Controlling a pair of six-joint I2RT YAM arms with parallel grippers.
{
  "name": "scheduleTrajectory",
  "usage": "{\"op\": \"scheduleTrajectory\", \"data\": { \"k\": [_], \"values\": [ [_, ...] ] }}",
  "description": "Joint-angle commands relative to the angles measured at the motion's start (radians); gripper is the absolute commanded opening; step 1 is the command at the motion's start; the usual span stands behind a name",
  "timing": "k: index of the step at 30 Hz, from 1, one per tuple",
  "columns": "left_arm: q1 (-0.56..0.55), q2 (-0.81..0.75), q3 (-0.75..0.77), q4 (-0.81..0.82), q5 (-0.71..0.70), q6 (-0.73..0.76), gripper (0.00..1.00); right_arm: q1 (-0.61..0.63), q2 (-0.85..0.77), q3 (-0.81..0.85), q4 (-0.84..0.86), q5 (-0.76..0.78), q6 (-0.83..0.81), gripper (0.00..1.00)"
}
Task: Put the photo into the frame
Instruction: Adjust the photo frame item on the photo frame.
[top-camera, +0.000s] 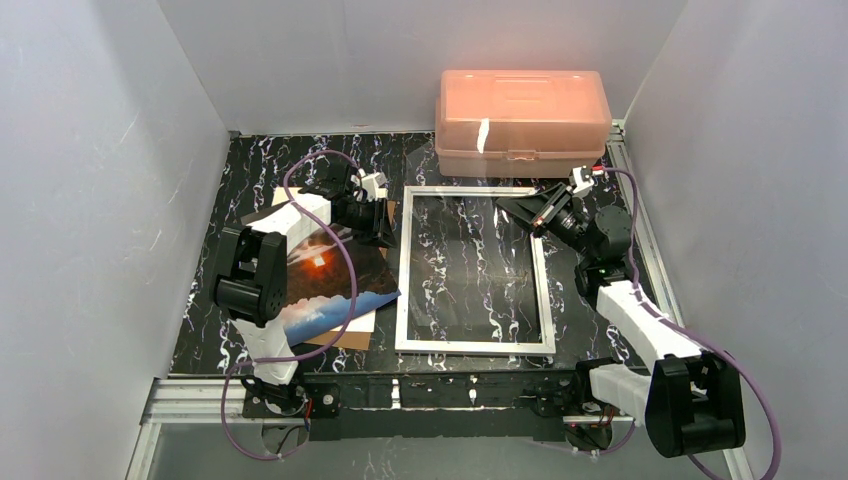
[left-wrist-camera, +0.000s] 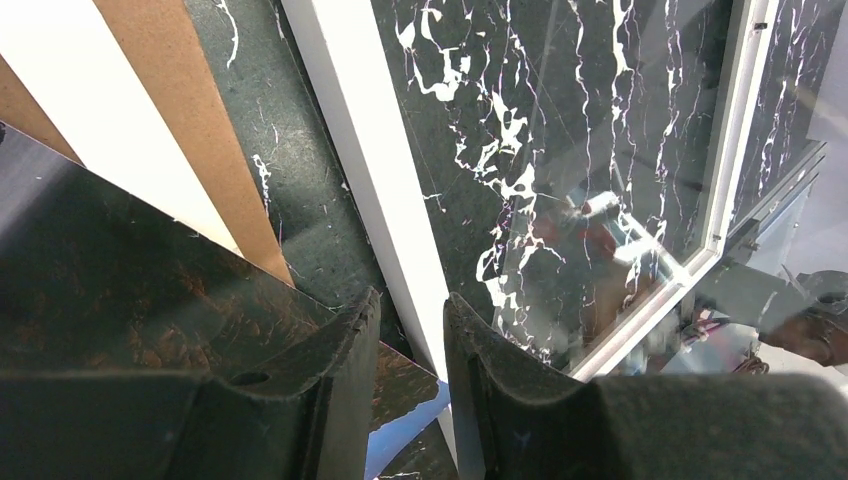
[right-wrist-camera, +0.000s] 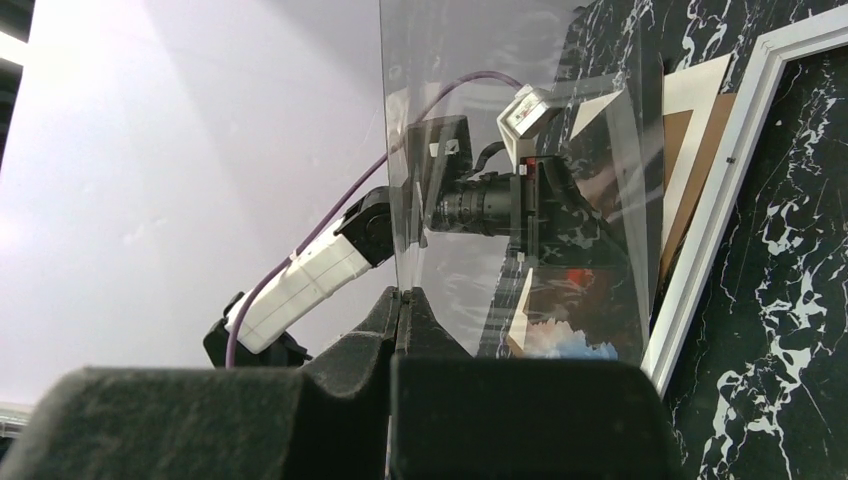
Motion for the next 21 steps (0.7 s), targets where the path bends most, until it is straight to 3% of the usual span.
{"op": "scheduleTrajectory", "data": {
  "k": [1, 10, 21],
  "values": [
    [0.012, -0.006, 0.025, -0.033, 0.023, 0.004, 0.29, 0.002, -0.039, -0.008, 0.036, 0.016, 0.021, 0.01],
    [0.020, -0.001, 0.014, -0.020, 0.013, -0.002, 0.29, 0.005, -0.046, -0.033, 0.116, 0.037, 0.115, 0.01],
    [0.123, -0.007, 0.049, 0.005, 0.081, -0.071, 0.34, 0.023, -0.062, 0.013, 0.090, 0.044, 0.126, 0.01]
  ]
}}
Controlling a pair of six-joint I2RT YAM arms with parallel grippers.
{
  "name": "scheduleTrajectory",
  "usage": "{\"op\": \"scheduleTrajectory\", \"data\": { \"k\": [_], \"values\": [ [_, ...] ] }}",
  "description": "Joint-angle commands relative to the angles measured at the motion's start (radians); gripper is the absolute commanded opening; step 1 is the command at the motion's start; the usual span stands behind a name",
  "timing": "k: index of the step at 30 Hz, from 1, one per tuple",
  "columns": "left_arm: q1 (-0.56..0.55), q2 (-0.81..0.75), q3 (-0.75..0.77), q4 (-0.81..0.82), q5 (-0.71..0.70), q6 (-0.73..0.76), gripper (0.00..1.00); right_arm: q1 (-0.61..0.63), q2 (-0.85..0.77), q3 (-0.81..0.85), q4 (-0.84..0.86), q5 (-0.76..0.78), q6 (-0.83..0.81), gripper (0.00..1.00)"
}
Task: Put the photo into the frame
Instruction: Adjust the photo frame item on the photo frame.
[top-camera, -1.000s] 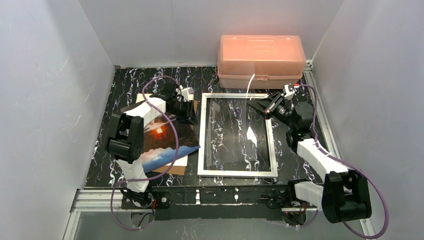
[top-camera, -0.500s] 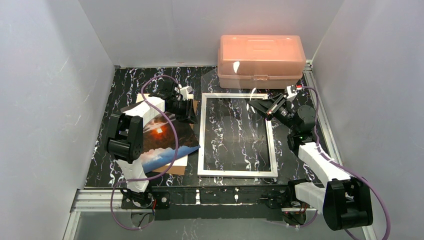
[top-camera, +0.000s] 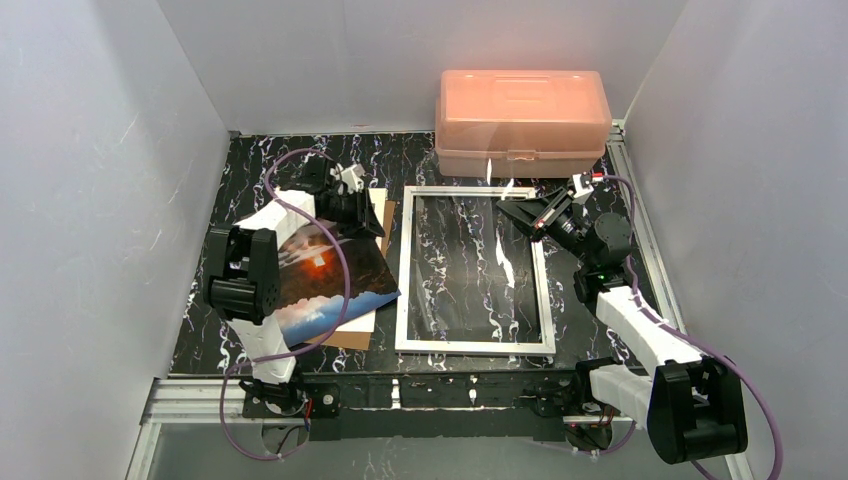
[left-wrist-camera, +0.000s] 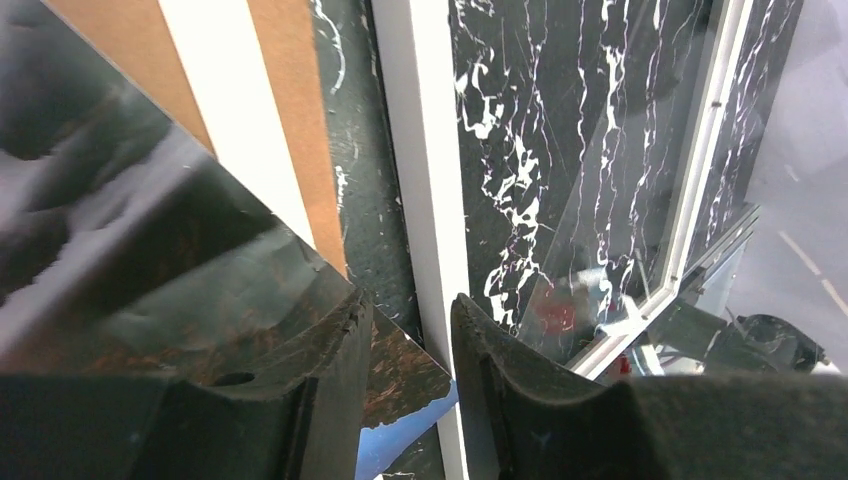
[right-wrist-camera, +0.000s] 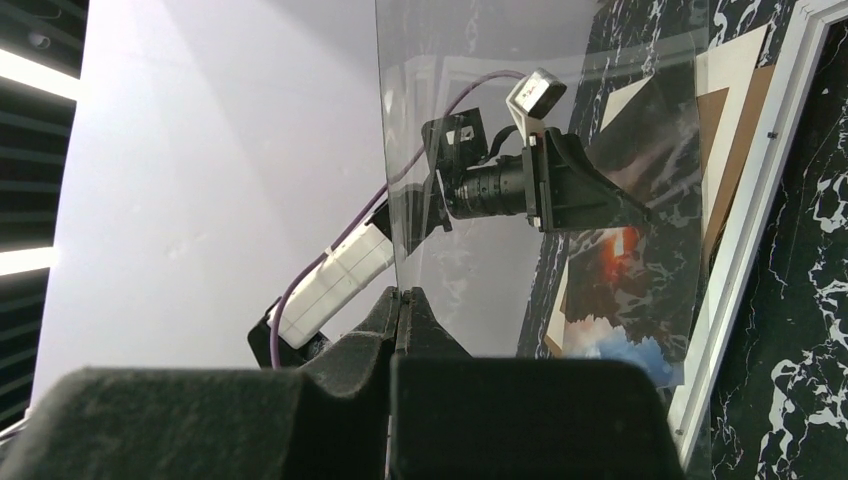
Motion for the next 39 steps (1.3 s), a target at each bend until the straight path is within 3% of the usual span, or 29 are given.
{"op": "scheduleTrajectory", "data": {
  "k": [1, 18, 27, 39],
  "values": [
    [0.038, -0.009, 0.045, -0.005, 0.049, -0.020, 0.35, 0.007, -0.032, 0.057, 0.053, 0.012, 0.018, 0.01],
    [0.051, 0.005, 0.048, -0.015, 0.055, 0.010, 0.53, 0.007, -0.010, 0.009, 0.056, 0.010, 0.039, 0.01],
    [0.051, 0.026, 0.074, -0.029, 0.061, 0.079, 0.53, 0.006, 0.075, -0.006, -0.055, 0.004, -0.118, 0.01],
    [0.125, 0.141, 0.236, -0.219, 0.145, 0.205, 0.51, -0.026, 0.176, 0.091, -0.303, -0.063, -0.429, 0.01]
  ]
}}
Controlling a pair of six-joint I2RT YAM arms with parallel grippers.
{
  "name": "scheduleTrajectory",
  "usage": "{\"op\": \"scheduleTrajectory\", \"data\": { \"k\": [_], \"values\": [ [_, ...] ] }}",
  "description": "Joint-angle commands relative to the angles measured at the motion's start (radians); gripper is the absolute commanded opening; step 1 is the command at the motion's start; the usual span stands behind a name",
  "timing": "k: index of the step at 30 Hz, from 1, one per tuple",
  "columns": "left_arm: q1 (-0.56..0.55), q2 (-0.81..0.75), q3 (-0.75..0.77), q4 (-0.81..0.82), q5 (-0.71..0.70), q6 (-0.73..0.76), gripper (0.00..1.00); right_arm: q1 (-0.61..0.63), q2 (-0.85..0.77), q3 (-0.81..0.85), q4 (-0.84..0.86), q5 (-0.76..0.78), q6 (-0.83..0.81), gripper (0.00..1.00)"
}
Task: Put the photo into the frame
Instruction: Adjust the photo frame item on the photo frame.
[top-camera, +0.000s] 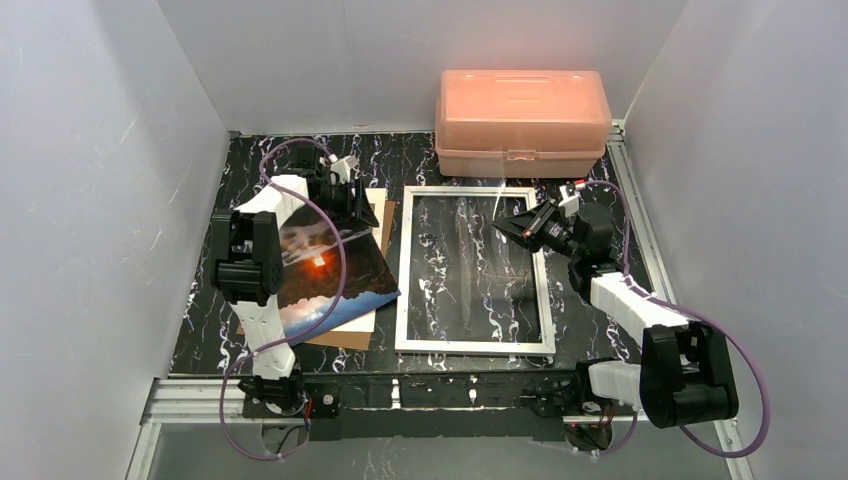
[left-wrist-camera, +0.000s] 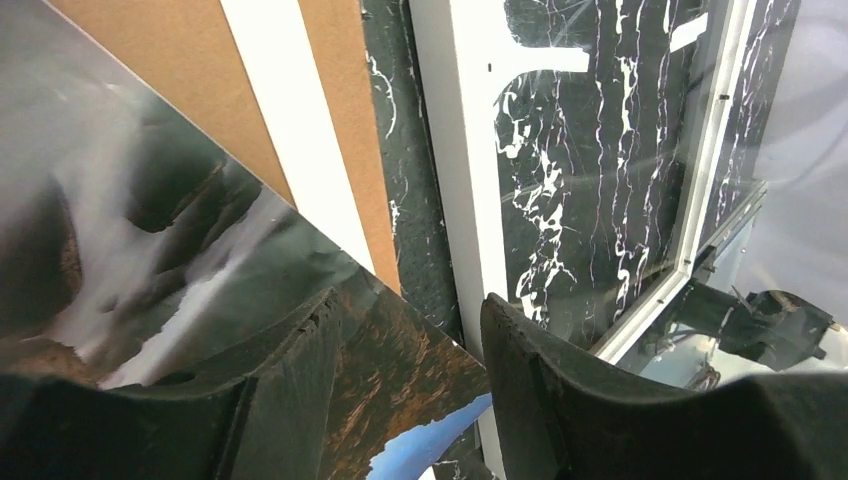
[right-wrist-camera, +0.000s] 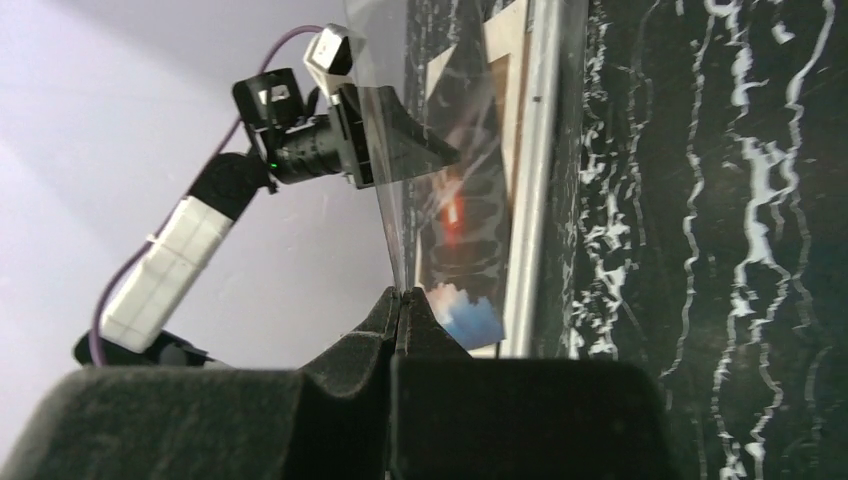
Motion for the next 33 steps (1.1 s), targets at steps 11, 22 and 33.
{"op": "scheduleTrajectory", "data": {
  "k": [11, 22, 33],
  "values": [
    [0.093, 0.039, 0.133, -0.242, 0.054, 0.263, 0.51, -0.017, 0.151, 0.206, -0.223, -0.163, -0.381, 0.01],
    [0.102, 0.029, 0.081, -0.269, 0.067, 0.388, 0.56, -0.017, 0.211, 0.330, -0.599, -0.026, -0.711, 0.01],
    [0.089, 0.016, 0.056, -0.208, 0.075, 0.410, 0.57, -0.018, 0.189, 0.408, -0.571, -0.142, -0.760, 0.01]
  ]
}}
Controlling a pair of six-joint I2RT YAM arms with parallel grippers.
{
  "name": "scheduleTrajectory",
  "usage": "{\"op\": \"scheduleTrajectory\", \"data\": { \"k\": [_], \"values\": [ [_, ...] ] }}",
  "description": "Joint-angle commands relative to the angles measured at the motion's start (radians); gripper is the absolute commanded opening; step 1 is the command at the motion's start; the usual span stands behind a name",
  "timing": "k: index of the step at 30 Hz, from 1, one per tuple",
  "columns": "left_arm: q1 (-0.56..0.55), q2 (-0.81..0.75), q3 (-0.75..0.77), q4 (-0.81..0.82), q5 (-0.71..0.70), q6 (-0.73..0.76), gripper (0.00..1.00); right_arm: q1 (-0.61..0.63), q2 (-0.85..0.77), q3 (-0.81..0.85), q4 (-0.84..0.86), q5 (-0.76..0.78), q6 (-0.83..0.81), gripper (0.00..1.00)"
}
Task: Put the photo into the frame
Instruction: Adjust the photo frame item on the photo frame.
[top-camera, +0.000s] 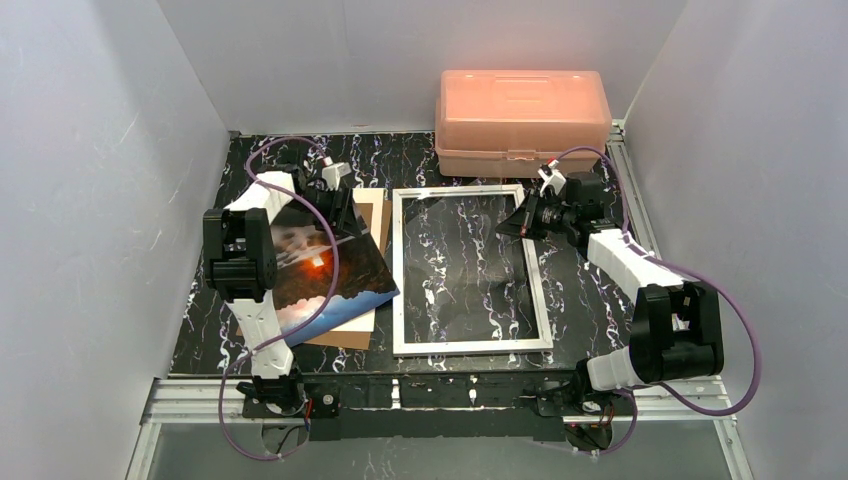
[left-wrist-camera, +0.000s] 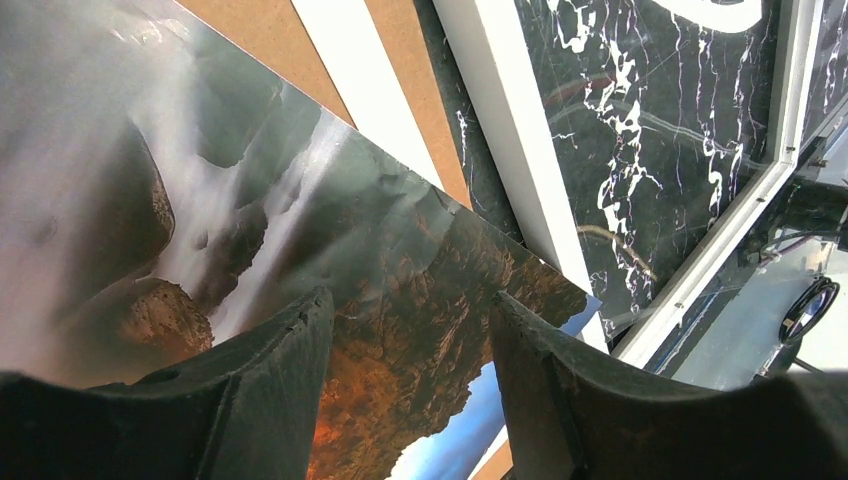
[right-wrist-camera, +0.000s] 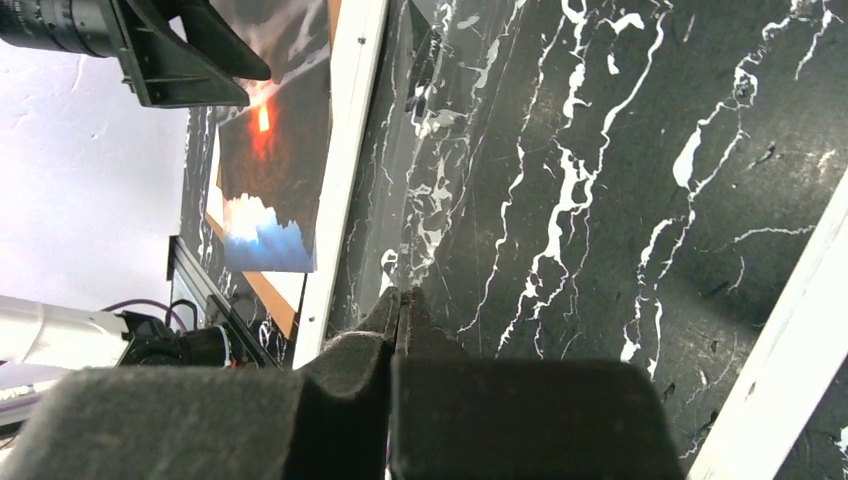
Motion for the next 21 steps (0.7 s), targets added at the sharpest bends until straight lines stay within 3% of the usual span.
{"op": "scheduleTrajectory", "data": {
  "k": [1, 17, 21],
  "values": [
    [-0.016, -0.017, 0.001, 0.014, 0.042, 0.015, 0.57, 0.002, -0.031, 0.074, 0.020, -0.080, -0.037, 0.01],
    [-0.118, -0.011, -0.040, 0.103, 0.032, 0.104, 0.56, -0.008, -0.073, -0.082, 0.337, -0.172, 0.187, 0.01],
    [-0.132, -0.012, -0.054, 0.122, 0.031, 0.110, 0.55, -0.009, -0.058, -0.087, 0.323, -0.164, 0.195, 0.01]
  ]
}}
